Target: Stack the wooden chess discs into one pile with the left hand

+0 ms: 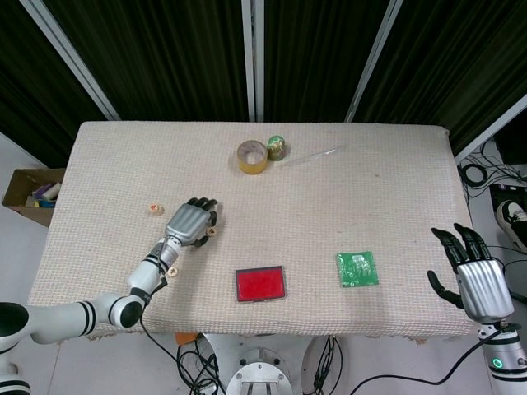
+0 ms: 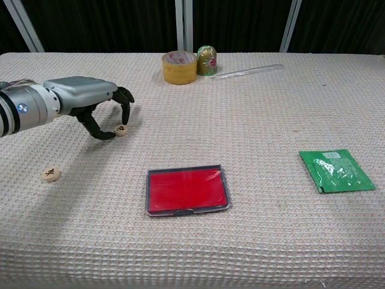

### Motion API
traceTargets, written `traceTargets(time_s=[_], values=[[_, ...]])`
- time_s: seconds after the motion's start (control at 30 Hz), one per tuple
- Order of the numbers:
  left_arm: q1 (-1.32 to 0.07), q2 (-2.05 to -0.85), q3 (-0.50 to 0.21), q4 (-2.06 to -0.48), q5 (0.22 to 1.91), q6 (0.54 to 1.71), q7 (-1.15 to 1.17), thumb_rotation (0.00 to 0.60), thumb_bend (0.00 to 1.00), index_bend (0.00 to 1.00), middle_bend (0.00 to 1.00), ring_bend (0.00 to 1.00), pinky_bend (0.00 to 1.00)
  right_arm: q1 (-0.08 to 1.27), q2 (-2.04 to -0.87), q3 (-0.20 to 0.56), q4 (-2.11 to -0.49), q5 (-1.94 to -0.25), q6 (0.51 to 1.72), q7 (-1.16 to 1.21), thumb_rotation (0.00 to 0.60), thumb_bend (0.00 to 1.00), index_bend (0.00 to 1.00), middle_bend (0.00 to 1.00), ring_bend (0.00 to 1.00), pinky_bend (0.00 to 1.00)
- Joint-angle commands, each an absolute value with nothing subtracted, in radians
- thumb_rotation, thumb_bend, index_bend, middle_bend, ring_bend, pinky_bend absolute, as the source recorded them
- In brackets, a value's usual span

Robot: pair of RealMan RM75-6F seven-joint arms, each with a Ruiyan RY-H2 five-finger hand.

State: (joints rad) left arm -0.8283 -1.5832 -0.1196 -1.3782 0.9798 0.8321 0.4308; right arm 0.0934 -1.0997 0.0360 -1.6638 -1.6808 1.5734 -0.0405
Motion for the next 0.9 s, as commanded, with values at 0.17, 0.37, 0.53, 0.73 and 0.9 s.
traceTargets(time_s=[0.17,0.37,0.53,0.73,0.9], values=[[-0.830,-1.588,-0.118,-1.382,0.977,0.835,0.431,0.600,0.33,0.44,0.11,0.09,0.16,0.091,-1.099,0.035,-1.663,-1.681,1.576,-0.039,0.600,0.30,0.13,0.22,0.04,0.14],[-0.833,-1.597,-0.118,-1.375,0.970,0.831,0.424,0.600,0.36,0.46,0.11,0.09,0.16,0.089,-1.098,0.035,-1.661,-1.681,1.579,-0.038,0.600,0.30,0.13,0.22,0.04,0.14],[-0.829,-1.603,-0.121,-1.366,0.976,0.838,0.407,0.600,0.41,0.52,0.12,0.09,0.16,0.088,-1.098,0.035,-1.661,-1.681,1.580,-0.035,0.600,0.30,0.13,0.22,0.04,0.14],[-0.815,-1.540,-0.150,-1.400,0.980,0.875,0.380,0.600,0.41,0.52,0.12,0.09,0.16,0.090,-1.096,0.037,-1.663,-1.684,1.581,-0.035,0.600,0.30,0.13,0.22,0.04,0.14],[-0.791,-1.461,-0.180,-1.408,0.933,0.896,0.355,0.600,0.41,0.52,0.12,0.09,0.16,0.093,-1.096,0.038,-1.662,-1.685,1.577,-0.034,0.600,0.30,0.13,0.22,0.04,0.14]])
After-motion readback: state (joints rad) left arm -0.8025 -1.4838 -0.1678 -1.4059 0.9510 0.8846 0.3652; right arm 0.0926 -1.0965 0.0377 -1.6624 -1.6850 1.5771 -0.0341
